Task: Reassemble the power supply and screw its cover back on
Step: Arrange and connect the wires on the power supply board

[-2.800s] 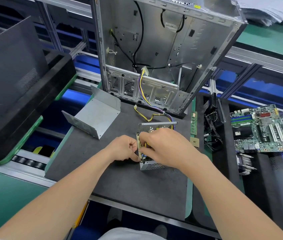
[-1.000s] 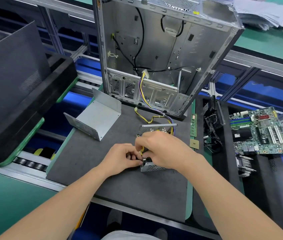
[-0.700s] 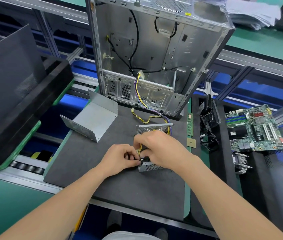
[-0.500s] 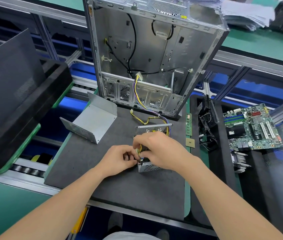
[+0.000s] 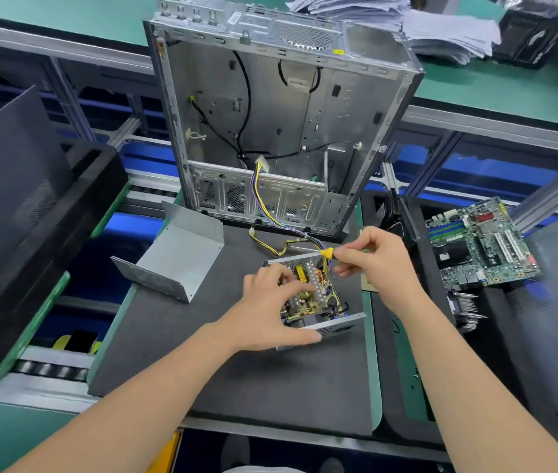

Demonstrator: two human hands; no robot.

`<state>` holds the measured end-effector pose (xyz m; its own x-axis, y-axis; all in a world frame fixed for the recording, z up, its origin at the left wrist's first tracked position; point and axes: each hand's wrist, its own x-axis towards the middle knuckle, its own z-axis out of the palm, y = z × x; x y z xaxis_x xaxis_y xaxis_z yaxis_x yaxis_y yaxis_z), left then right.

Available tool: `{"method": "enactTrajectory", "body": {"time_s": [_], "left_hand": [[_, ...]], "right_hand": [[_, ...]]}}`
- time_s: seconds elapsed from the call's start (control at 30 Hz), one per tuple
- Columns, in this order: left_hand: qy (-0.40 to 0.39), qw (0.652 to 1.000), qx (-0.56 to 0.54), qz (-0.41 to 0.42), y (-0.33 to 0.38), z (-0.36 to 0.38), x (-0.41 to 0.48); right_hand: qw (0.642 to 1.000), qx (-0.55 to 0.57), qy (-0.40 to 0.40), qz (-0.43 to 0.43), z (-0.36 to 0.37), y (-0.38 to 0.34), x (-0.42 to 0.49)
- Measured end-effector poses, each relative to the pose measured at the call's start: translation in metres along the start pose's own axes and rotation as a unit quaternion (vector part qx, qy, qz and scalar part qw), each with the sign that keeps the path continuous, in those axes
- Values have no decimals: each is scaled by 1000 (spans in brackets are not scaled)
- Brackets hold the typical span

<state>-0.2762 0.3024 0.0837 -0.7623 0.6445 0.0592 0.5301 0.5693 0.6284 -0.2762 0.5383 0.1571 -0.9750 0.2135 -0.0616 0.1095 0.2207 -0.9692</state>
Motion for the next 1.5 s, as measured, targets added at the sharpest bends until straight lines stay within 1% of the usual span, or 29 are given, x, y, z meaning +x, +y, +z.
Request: {"method": "enactTrajectory", "body": {"time_s": [0.1,0.2,0.27,0.43,0.57,0.63,0.7,0.77,0.8,0.87,0.9,1.0,1.1,1.17,1.33,1.43,1.5], "left_hand": [[-6,994,83,70,-1,2,6],[-15,982,141,125,-4,-2,12],[-19,975,162,152,-10,-6,14],[-61,978,137,142,-35,-30,6],[-131,970,132,158,-42,-54,11],[-163,966,122,157,-41,-61,16],[-168,971,91,144,-37,-62,21],[-142,979,77,126,-31,-58,27],[-121,981,91,122,-27,-55,31],[-80,984,116,113,-19,-47,37],[-59,986,111,105,-16,-44,39],[-9,993,76,86,-6,-33,44],[23,996,50,72,8,-22,47],[25,997,38,65,20,-14,50],[28,998,34,52,57,10,64],[22,998,37,37,81,32,74],[20,998,41,32,96,50,83]], "right_hand": [[995,66,37,58,-4,18,-2],[976,156,89,122,-8,34,-6],[963,195,110,148,-10,45,-9],[940,238,155,191,-13,71,-18],[925,258,194,200,-5,88,-22],[924,238,216,208,0,94,-23],[937,154,231,212,6,100,-27],[950,18,229,213,11,104,-32],[950,-40,223,215,12,104,-35],[949,-112,205,210,15,100,-39],[950,-133,191,207,16,99,-40],[956,-150,154,198,17,95,-42],[958,-180,120,189,13,96,-44],[957,-199,99,185,7,96,-43],[971,-158,74,164,-19,103,-41],[973,-159,78,150,-56,112,-39],[968,-171,91,157,-88,121,-39]]}}
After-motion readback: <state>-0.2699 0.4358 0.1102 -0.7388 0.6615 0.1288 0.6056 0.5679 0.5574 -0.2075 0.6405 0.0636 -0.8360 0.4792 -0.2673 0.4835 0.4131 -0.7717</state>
